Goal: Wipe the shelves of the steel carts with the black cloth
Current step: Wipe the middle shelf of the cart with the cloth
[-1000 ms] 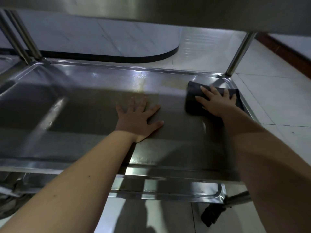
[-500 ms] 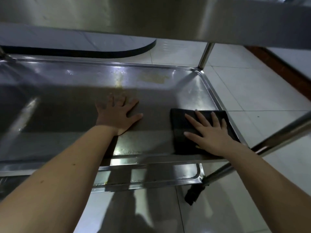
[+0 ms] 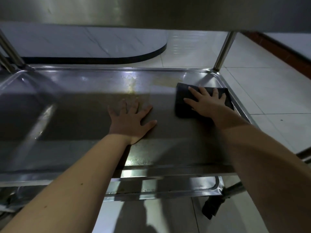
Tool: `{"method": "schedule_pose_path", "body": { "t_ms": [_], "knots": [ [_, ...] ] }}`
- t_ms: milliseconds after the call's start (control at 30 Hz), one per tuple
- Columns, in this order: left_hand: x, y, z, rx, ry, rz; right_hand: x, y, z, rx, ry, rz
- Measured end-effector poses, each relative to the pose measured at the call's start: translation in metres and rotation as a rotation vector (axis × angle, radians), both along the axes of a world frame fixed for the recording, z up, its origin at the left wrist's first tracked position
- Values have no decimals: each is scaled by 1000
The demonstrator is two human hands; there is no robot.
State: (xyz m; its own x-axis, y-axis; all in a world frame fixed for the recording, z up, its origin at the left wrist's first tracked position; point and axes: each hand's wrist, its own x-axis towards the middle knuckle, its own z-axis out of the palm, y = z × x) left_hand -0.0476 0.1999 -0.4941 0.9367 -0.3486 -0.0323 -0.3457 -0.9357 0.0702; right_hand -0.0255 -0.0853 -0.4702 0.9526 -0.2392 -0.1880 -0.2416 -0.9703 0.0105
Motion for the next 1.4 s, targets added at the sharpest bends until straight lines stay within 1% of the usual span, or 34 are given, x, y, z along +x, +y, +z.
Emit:
{"method": "schedule_pose_path", "body": {
  "t_ms": [100,233,367,500,600,667,733,833,900,1067,1233,1333,1400],
  "knots": [
    [1,-1,-1,15,-12,4,17,15,1,38,-18,-43],
    [2,-1,1,9,-11,1,3,31,-2,46,-34,31],
    [2,1,2,5,3,10,-43,48,-5,53,-35,111],
    [-1,0,9,-7,38,16,-100,64,-2,100,4,127],
    [-6,4,21,-86,106,-3,-136,75,1,170,50,160],
    [-4,19,31,-117,92,4,-154,86,1,171,74,197],
    [3,45,35,-98,58,36,-160,97,1,131,76,243],
    [15,88,25,-44,61,116,-146,113,1,127,61,287],
    [20,101,18,-23,63,150,-123,122,-1,141,36,292],
    [24,102,6,19,-2,131,-30,142,-9,70,-30,256],
    [28,102,1,23,-18,121,50,154,-6,80,-56,189],
    [28,102,2,9,-13,129,64,158,-8,70,-77,174],
    [28,103,2,1,-12,128,55,159,-9,72,-71,186]
  ]
}}
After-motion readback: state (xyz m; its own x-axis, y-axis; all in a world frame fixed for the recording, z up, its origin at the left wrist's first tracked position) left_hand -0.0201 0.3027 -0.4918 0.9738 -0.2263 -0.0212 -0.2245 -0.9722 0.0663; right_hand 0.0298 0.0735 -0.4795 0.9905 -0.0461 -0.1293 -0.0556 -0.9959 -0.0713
